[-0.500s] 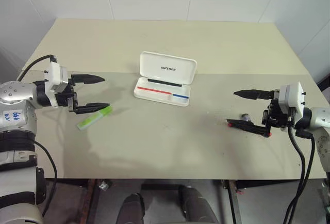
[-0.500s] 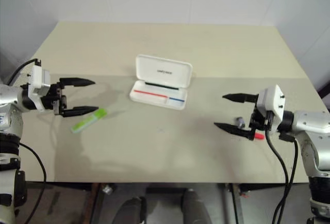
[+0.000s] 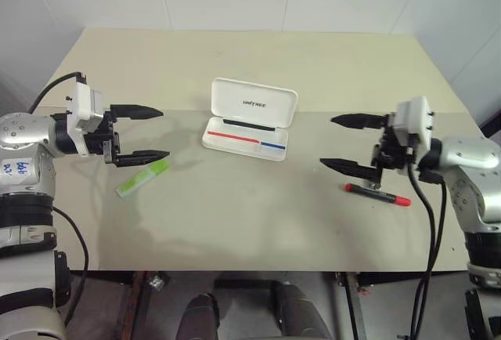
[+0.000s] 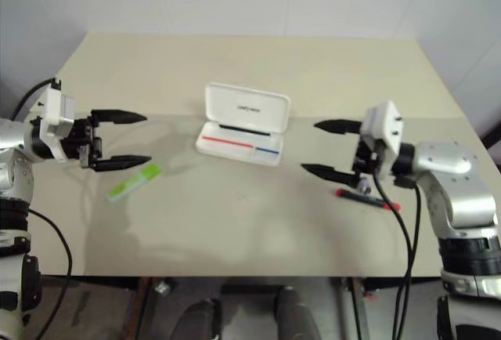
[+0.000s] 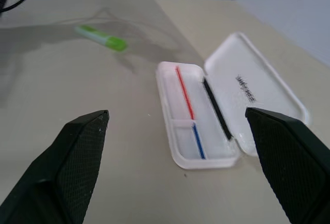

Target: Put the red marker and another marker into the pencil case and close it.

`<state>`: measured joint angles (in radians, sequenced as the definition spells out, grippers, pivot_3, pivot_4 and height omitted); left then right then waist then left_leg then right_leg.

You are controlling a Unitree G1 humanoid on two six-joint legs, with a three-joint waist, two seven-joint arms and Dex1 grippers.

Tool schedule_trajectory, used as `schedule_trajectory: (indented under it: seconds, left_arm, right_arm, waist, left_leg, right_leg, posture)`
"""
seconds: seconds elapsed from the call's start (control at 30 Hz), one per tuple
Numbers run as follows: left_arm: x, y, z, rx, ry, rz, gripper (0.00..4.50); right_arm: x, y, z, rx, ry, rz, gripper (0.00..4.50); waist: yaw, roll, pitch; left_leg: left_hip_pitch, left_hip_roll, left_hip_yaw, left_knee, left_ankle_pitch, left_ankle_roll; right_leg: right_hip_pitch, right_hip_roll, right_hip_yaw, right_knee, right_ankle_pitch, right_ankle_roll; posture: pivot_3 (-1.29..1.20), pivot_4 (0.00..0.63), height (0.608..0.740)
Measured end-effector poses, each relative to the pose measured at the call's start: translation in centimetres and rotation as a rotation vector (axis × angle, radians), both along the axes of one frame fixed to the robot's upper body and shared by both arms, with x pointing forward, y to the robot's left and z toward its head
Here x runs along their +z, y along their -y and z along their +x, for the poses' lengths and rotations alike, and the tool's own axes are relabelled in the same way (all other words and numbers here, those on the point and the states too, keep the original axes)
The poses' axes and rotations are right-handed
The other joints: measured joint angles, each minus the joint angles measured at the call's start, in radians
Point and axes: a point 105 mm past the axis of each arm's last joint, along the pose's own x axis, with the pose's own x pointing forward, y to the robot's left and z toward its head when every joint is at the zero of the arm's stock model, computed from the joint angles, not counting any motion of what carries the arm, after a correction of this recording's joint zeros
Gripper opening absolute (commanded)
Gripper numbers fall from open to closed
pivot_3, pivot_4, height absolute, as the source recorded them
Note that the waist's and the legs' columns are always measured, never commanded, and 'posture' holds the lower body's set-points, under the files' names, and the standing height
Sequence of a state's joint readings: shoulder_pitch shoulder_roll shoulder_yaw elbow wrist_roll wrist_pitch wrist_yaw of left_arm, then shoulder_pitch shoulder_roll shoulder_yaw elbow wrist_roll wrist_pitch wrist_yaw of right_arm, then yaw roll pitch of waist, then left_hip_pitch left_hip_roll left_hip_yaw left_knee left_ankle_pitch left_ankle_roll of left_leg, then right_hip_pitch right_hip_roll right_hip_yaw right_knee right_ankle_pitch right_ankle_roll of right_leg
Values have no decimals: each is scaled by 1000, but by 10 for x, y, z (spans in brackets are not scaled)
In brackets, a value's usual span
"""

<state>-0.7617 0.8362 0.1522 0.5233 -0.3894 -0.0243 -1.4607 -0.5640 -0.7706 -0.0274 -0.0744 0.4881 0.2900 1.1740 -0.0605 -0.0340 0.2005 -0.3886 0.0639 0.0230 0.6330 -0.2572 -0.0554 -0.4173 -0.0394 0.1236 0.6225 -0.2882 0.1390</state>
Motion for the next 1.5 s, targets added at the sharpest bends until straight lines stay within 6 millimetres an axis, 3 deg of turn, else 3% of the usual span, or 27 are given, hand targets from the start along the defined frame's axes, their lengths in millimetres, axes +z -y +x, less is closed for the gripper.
schedule_trajectory:
  seconds: [0.13,0.27,0.37,0.5,0.63,0.8,0.97,1.37,1.5]
  left_arm:
    - [-5,8,1,-30,-19,-10,4492]
    - [-9,9,0,-33,-29,2,4500]
    - [-9,7,2,-17,-35,8,4500]
    - [-14,9,0,-35,-79,21,4500]
    - [-21,9,-4,-40,-91,31,4500]
    - [-33,8,-8,-28,-116,31,4500]
    - [-26,10,-9,-14,-89,12,4500]
    - [-26,17,-17,-7,-89,-6,4500]
    - [-30,15,-17,9,-101,-16,4500]
  right_arm:
    - [-15,-22,17,-10,-56,-110,4500]
    - [-40,-32,40,-58,-120,-241,3551]
    - [-54,-41,56,-78,-162,-323,2508]
    - [-47,-51,82,-132,-158,-348,2508]
    - [-37,-58,91,-137,-134,-357,2508]
    - [-50,-57,91,-117,-182,-388,2508]
    - [-53,-61,88,-88,-201,-398,2508]
    - [-71,-96,79,7,-245,-432,2508]
    - [-72,-98,81,13,-247,-439,2508]
  waist:
    - [0,0,0]
    - [1,0,0]
    - [-2,0,0]
    - [-7,0,0]
    - [-18,0,0]
    - [-25,0,0]
    - [-29,0,0]
    - [-43,0,0]
    - [-51,0,0]
  left_leg:
    - [-2,0,0,0,0,0]
    - [-11,0,0,1,0,0]
    - [-16,0,1,4,0,0]
    - [-17,0,1,4,1,-1]
    - [-17,1,1,4,1,-1]
    - [-18,1,1,4,1,-1]
    - [-17,1,1,6,1,-1]
    - [-16,0,0,15,1,-1]
    - [-16,0,0,15,1,-1]
  right_leg:
    - [-2,0,0,0,0,0]
    - [-12,0,0,4,0,0]
    - [-19,0,0,7,0,0]
    - [-20,0,0,8,0,0]
    - [-20,0,0,8,0,0]
    - [-20,0,0,9,0,0]
    - [-21,0,0,14,0,0]
    - [-20,0,0,21,0,0]
    - [-20,0,0,21,0,0]
  posture:
    - [0,150,740]
    - [0,150,740]
    - [0,150,740]
    - [0,150,740]
    - [0,150,740]
    - [0,150,740]
    - [0,150,740]
    - [0,150,740]
    - [0,150,740]
